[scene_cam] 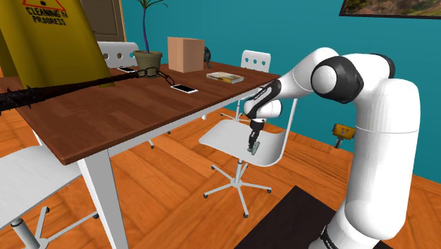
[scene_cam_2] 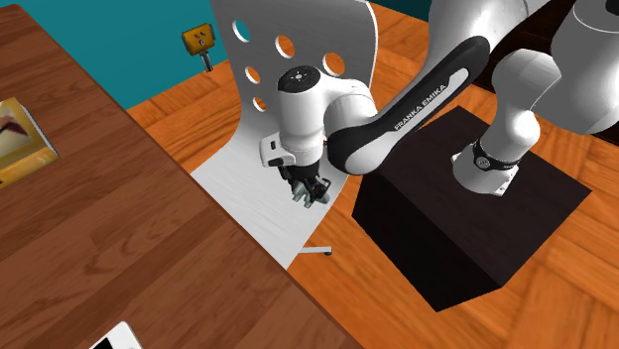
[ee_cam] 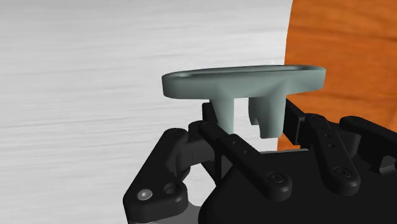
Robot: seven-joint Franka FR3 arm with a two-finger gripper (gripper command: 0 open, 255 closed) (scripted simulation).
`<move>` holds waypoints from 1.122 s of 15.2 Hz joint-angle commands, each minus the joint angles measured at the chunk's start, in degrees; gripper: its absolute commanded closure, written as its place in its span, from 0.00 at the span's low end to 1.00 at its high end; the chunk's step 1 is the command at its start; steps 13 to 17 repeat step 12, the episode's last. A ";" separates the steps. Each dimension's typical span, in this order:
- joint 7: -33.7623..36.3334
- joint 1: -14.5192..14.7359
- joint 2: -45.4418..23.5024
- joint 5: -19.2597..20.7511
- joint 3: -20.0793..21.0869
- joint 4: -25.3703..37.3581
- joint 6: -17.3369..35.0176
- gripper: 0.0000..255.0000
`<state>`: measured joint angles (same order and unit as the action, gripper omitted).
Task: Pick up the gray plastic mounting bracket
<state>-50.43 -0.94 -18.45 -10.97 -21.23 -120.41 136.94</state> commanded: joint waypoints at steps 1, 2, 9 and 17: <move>0.48 0.24 1.11 0.69 -0.33 0.25 -1.28 1.00; 0.71 0.35 1.66 1.02 -0.47 0.39 -1.92 1.00; 2.22 0.97 5.22 3.19 -1.29 1.70 -6.47 1.00; 2.45 1.05 5.76 3.52 -1.39 1.97 -7.24 1.00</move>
